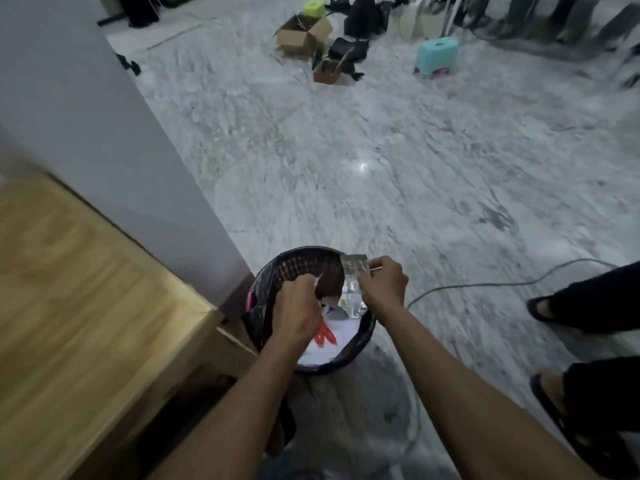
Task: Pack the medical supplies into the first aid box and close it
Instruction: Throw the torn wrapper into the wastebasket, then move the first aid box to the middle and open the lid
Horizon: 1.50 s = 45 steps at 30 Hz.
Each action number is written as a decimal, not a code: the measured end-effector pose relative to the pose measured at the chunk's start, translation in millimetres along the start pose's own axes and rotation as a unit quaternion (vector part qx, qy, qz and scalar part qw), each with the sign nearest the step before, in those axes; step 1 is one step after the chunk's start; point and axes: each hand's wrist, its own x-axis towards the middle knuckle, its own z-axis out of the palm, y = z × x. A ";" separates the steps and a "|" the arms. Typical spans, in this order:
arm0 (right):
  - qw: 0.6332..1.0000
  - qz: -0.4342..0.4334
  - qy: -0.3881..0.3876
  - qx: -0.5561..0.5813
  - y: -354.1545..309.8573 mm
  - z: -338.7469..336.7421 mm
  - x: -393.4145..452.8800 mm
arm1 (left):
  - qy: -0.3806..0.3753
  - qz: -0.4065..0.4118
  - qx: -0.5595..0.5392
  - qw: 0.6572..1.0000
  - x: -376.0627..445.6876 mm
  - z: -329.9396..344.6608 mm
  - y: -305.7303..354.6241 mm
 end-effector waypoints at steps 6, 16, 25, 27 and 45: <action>0.999 0.005 -0.029 -0.026 7.0 16.3 8.8 | -0.031 -0.047 -0.050 0.997 17.2 7.0 -12.3; 0.997 0.019 -0.047 -0.062 11.1 23.4 14.2 | -0.062 -0.058 -0.021 0.996 24.8 19.9 -27.6; 0.998 -0.018 -0.058 -0.030 -17.5 3.3 -10.4 | -0.041 -0.030 -0.025 0.998 3.7 -17.6 -3.1; 0.997 -0.041 -0.056 -0.013 -36.4 -7.5 -18.0 | -0.021 -0.009 -0.039 0.999 -2.3 -37.2 10.5; 0.936 -0.288 -0.149 0.136 -216.0 -45.8 -223.4 | 0.271 0.060 -0.054 0.959 -149.3 -259.8 5.7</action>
